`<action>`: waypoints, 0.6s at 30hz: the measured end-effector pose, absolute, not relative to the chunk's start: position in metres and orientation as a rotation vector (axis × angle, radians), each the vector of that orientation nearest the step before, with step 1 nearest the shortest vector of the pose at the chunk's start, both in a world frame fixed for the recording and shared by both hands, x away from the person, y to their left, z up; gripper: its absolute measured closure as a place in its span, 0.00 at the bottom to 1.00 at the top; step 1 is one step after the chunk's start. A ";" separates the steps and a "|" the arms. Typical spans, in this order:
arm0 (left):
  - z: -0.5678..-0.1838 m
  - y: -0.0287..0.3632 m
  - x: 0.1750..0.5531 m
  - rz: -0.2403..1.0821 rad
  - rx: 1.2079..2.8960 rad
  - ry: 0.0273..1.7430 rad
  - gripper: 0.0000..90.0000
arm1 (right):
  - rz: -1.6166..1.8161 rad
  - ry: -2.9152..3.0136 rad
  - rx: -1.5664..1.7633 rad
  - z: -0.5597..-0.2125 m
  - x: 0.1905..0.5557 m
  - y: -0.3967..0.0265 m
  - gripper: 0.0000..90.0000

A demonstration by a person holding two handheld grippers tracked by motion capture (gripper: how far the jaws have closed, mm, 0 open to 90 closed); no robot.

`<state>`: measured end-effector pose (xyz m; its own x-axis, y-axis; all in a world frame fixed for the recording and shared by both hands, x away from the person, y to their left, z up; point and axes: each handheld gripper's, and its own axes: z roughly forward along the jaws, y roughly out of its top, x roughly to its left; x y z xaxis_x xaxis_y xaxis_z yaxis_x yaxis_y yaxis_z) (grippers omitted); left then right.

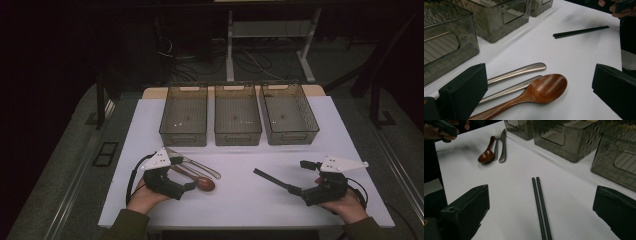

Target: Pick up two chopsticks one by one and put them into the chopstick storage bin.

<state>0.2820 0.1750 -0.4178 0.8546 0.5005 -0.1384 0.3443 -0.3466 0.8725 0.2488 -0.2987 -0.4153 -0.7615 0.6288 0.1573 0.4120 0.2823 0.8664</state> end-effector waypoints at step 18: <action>-0.416 0.176 0.281 0.174 1.942 0.622 0.00 | 1.449 2.343 0.970 -0.410 0.249 -0.301 0.00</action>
